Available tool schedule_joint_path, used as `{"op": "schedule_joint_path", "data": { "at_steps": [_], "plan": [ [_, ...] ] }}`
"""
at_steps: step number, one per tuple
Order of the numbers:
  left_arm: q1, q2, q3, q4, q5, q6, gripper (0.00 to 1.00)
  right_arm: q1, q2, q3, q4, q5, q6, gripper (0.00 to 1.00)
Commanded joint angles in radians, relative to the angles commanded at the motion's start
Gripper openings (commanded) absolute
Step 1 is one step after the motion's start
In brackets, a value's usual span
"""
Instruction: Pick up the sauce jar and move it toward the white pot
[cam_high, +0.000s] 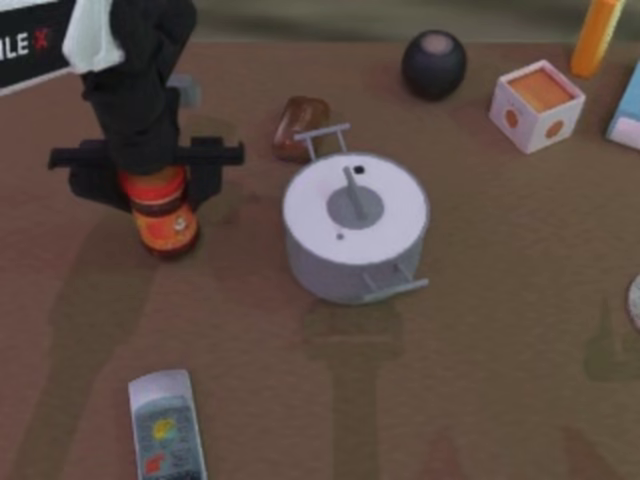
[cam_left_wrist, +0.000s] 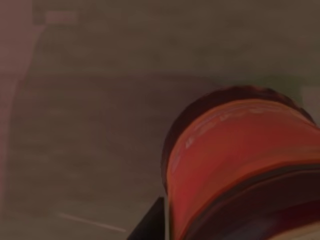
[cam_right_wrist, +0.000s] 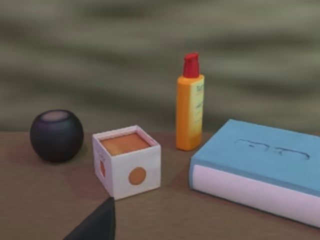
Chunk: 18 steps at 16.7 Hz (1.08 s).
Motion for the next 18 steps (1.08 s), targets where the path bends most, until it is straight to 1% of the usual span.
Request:
{"op": "schedule_joint_path", "data": {
  "at_steps": [5, 18],
  "plan": [
    [0.000, 0.008, -0.013, 0.015, 0.000, 0.000, 0.00, 0.000, 0.000, 0.000, 0.000, 0.000, 0.000, 1.00],
    [0.000, 0.008, -0.013, 0.015, 0.000, 0.000, 0.98, 0.000, 0.000, 0.000, 0.000, 0.000, 0.000, 1.00]
  ]
}}
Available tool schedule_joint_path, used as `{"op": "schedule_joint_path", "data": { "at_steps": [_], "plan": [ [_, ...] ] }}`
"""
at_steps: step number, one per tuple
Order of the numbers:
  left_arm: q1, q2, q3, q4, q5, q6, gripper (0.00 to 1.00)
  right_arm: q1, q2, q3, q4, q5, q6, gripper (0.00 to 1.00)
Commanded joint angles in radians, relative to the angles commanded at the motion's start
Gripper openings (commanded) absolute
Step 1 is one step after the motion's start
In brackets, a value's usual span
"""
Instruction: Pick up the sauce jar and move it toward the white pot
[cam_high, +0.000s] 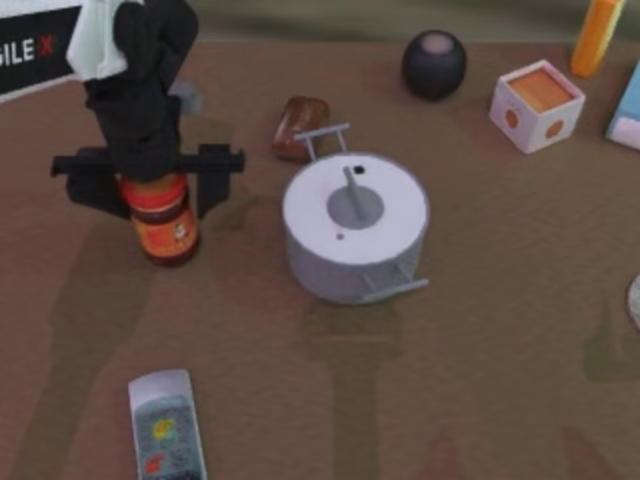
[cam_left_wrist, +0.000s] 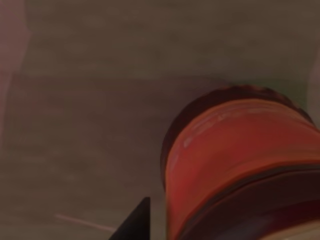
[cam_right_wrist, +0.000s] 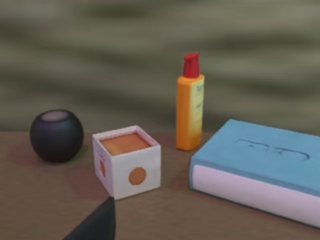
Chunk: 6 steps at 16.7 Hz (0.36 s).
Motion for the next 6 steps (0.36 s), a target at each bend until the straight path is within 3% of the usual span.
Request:
{"op": "schedule_joint_path", "data": {
  "at_steps": [6],
  "plan": [
    [0.000, 0.000, 0.000, 0.000, 0.000, 0.000, 1.00, 0.000, 0.000, 0.000, 0.000, 0.000, 0.000, 1.00]
  ]
}}
